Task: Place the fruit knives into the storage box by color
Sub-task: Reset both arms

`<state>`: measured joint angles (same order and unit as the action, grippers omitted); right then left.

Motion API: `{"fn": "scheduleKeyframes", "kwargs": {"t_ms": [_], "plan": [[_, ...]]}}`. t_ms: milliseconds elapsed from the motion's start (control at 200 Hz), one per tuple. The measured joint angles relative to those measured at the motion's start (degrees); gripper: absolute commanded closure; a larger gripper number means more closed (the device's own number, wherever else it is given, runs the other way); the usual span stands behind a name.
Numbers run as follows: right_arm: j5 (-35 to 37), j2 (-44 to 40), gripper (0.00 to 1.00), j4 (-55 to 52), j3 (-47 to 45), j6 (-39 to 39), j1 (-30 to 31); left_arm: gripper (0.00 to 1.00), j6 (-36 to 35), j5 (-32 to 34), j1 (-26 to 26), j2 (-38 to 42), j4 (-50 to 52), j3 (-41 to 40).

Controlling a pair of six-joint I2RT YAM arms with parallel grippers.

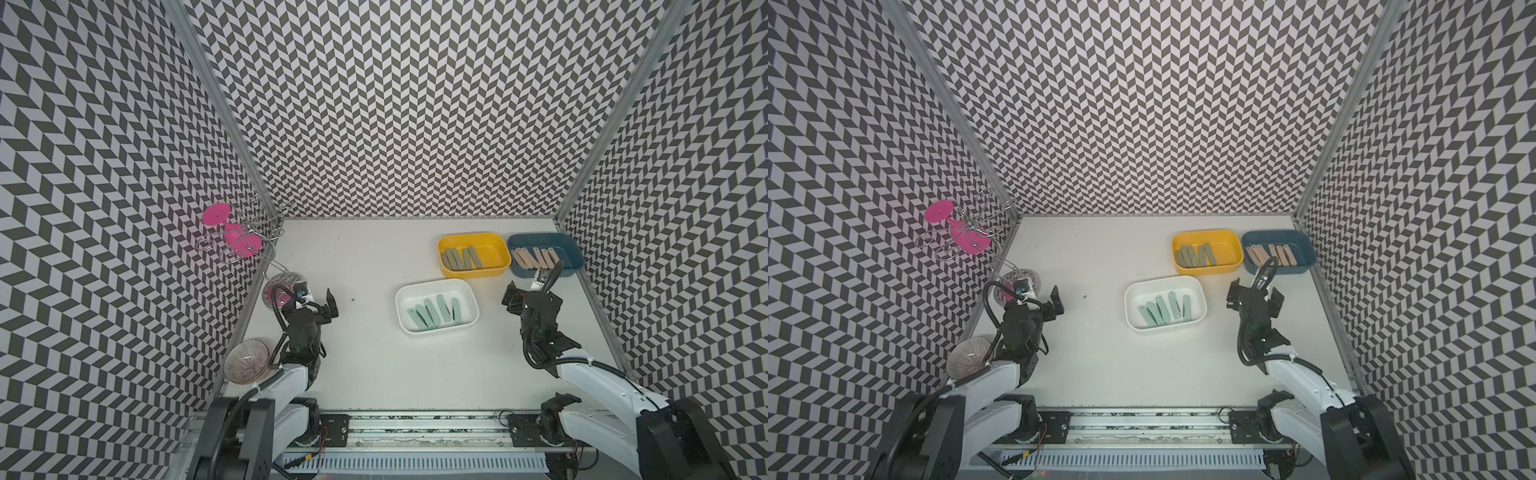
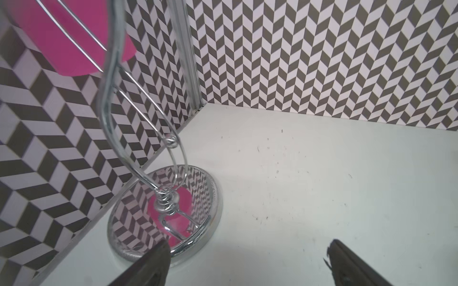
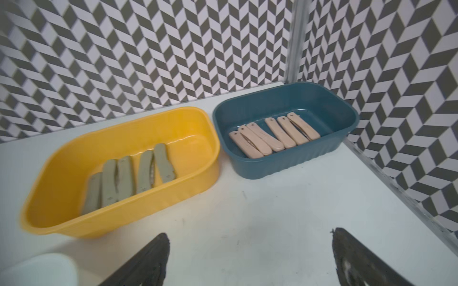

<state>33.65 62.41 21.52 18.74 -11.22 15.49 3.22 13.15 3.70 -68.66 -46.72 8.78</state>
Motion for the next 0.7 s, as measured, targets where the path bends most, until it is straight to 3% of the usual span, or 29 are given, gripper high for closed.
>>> {"fn": "scheduleKeyframes", "kwargs": {"t_ms": [225, 406, 701], "plan": [[-5.0, 12.3, 0.0, 25.9, -7.6, 7.6, -6.3, 0.0, -4.0, -3.9, 0.7, -19.2, -23.2, 0.3], [-12.9, 26.8, 0.02, 52.0, -12.1, 10.2, -8.7, 0.0, -4.1, -4.9, -0.1, -20.9, -25.3, 3.3], [-19.7, 27.0, 0.02, 50.2, -4.1, 11.0, -10.6, 0.0, -4.0, -8.0, -1.5, -21.0, -24.6, 5.1]]}}
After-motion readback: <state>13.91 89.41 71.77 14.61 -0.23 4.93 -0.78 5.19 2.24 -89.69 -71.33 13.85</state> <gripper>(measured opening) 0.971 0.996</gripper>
